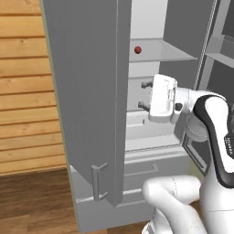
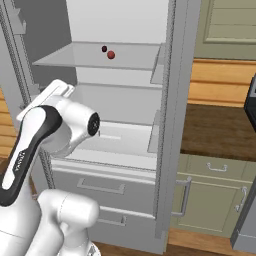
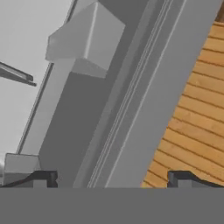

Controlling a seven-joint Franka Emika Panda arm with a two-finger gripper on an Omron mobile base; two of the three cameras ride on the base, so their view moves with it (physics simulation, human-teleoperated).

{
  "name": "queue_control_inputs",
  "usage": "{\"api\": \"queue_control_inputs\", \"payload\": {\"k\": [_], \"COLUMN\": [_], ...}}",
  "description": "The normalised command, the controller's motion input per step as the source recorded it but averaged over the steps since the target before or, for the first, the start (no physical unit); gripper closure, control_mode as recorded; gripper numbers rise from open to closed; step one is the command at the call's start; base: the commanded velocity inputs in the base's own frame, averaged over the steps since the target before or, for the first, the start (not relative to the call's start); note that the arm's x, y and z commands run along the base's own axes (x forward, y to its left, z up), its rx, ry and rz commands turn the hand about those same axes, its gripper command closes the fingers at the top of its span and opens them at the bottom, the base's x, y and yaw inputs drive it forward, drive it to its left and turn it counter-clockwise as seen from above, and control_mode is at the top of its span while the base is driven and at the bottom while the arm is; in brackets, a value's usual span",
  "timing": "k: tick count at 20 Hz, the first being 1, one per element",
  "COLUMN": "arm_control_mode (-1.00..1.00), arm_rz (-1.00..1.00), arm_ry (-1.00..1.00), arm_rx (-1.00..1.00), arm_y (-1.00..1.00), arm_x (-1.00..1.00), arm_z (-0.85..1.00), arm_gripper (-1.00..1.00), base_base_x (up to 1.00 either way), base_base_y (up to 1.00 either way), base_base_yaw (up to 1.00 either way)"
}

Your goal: Take the strawberry from the fridge and place it on top of the pancake, located on the dining counter.

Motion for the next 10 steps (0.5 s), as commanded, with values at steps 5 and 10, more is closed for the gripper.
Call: {"api": "queue_control_inputs", "payload": {"k": [5, 10], "arm_control_mode": [-1.00, -1.00], "arm_rz": [0.08, 0.05], "arm_ry": [0.19, 0.17], "arm_rx": [0.00, 0.00], "arm_y": [0.28, 0.81], "arm_x": [0.27, 0.00], "arm_z": [0.04, -0.21], "arm_gripper": [-1.00, -1.00], "base_base_x": [0.00, 0.00], "base_base_y": [0.00, 0.00], "base_base_yaw": [0.00, 0.00]}}
